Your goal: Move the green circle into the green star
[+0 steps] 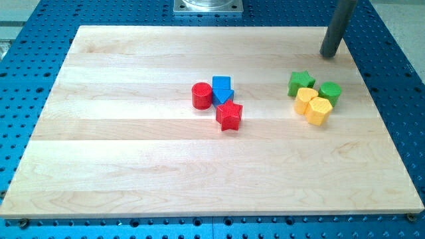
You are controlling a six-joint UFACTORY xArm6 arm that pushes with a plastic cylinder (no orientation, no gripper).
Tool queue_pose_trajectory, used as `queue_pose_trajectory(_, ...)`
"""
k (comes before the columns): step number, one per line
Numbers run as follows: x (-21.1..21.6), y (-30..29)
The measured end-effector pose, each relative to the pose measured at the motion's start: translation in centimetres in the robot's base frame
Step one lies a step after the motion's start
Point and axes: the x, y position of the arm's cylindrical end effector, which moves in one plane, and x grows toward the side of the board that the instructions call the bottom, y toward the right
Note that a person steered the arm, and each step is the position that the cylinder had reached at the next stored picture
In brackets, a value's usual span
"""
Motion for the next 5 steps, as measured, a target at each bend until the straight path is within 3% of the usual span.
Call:
queue_pose_trajectory(3, 13.9, 0.9)
queue_pose_trajectory(5, 13.8, -10.9)
